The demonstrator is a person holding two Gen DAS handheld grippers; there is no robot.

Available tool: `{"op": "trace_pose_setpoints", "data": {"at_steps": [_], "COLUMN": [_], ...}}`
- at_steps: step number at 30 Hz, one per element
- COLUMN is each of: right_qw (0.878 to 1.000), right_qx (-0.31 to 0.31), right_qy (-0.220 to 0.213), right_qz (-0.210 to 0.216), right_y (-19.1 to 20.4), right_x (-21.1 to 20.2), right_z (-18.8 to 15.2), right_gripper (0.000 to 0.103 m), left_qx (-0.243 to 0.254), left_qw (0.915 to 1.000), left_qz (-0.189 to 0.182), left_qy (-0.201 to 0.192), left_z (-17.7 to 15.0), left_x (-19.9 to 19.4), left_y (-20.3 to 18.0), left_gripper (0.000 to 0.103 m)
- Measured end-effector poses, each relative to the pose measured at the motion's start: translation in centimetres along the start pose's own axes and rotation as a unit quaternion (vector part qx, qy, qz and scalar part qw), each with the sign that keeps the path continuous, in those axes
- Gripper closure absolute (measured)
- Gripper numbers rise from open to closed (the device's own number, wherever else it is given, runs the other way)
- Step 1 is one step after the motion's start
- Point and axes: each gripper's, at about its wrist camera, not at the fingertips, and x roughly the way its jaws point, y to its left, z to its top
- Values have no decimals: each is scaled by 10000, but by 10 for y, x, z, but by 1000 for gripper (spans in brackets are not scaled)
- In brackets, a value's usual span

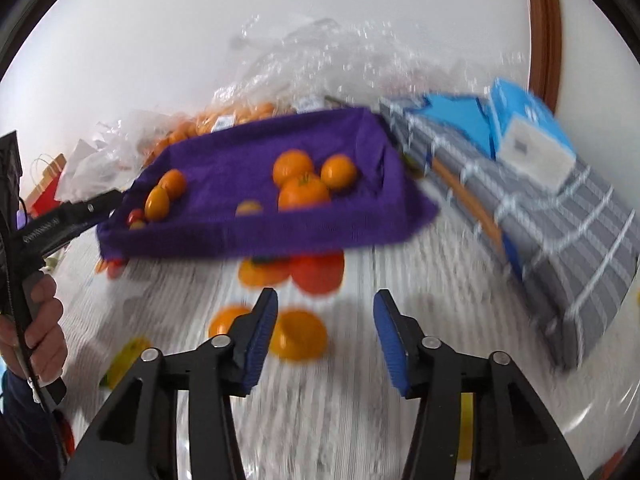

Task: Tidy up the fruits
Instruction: 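Carry both held fruits over the towel and open both tools, then grasp a tangerine with the right tool while the left grasps an orange, then carry both fruits over the towel and open both tools to drop them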

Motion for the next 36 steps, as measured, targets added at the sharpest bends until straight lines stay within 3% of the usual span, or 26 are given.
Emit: {"op": "trace_pose_setpoints", "data": {"at_steps": [4,7,9,15,17,19,20,21,23,26,33,36], "right_qw": [9996,9979,9967,9986,9993,9997,9998,9998,9997,9992,9982,9979], "right_qx": [-40,-102,-75,-13,72,126,147,168,199,233,18,-70], "right_qy": [8,193,299,104,44,2,-8,-34,-135,-273,-421,-401], "right_qz": [279,606,757,526,352,196,154,120,107,194,417,499], "right_y": [2,6,6,-10,-23,-34,-38,-42,-46,-39,3,19], "right_x": [2,14,19,-1,-10,-19,-22,-25,-30,-26,12,35], "right_z": [-9,-8,-9,-17,-18,-17,-15,-14,-6,11,69,92], "right_gripper": [55,55,70,71,71,71,71,71,71,71,71,71], "left_qx": [553,623,525,886,1090,1344,1426,1485,1351,1161,867,646], "left_qw": [9978,9966,9960,9897,9875,9841,9817,9819,9858,9894,9945,9947], "left_qz": [-254,-265,-356,-595,-511,-76,18,47,-257,-250,520,752], "left_qy": [264,468,636,957,1017,1156,1262,1178,965,831,280,285], "left_z": [-23,-36,-41,-49,-51,-55,-58,-57,-52,-41,14,34], "left_x": [-3,2,6,28,38,55,62,61,52,42,29,43], "left_y": [-29,-36,-36,-70,-87,-101,-105,-108,-105,-92,-42,-24], "left_gripper": [50,50,50,51,51,52,65,73,73,73,73,73]}}
